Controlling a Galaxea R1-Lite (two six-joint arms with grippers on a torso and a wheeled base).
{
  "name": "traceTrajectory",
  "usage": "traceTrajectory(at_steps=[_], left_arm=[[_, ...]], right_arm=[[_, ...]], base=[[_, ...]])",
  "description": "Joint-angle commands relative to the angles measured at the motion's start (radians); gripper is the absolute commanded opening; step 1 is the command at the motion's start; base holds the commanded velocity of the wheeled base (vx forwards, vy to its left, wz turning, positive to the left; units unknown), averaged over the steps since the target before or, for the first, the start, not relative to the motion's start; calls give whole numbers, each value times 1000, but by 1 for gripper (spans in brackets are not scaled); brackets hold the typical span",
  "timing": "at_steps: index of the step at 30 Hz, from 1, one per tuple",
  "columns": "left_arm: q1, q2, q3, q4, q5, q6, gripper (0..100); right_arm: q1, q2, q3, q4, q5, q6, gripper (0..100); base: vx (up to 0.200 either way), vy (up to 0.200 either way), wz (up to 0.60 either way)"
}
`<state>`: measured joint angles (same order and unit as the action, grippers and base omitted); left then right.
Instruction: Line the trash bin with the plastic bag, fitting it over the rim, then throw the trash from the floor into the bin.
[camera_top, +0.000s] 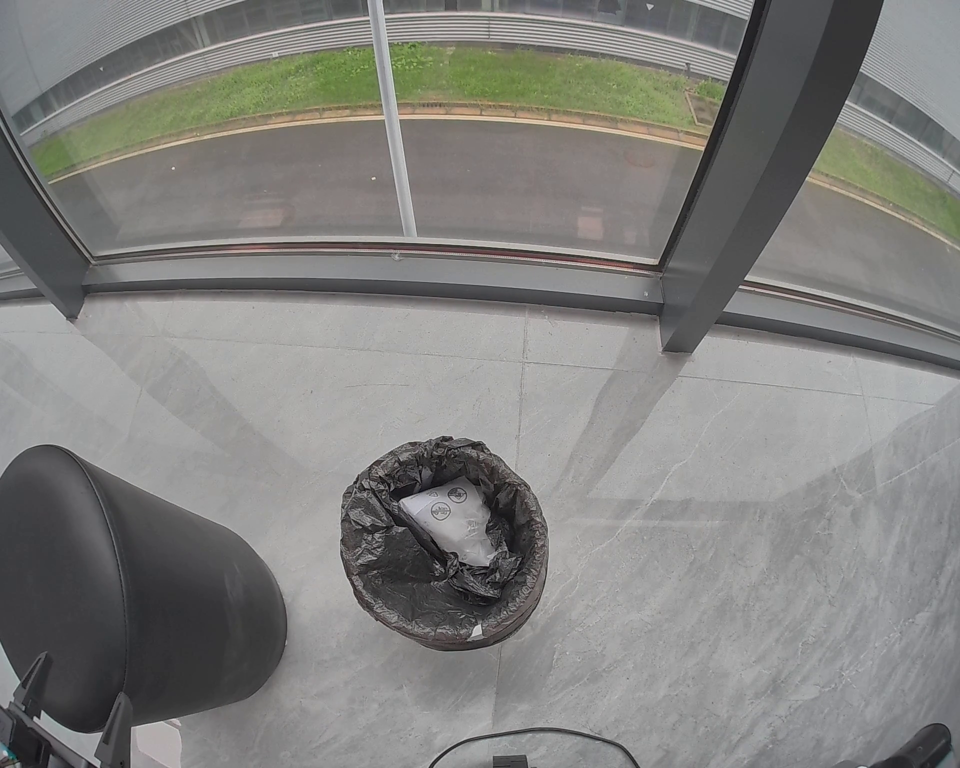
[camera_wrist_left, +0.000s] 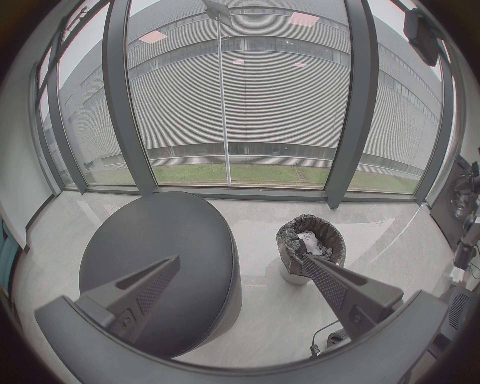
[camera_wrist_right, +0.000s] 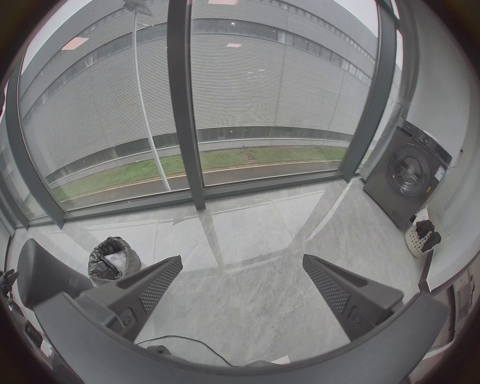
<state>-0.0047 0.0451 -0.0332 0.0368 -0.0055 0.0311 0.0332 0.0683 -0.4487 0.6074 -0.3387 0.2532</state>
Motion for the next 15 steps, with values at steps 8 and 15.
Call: traceTrajectory(at_steps=[8,15], left_arm=[[5,-45,1,-6,-4,-42,100],[5,-45,4,-14,-4,-56,100]], right_arm=[[-27,-68,446,-672,122,-255,100],[-29,-68,444,-598,392,-302,100]], base=[[0,0,0],[0,0,0]])
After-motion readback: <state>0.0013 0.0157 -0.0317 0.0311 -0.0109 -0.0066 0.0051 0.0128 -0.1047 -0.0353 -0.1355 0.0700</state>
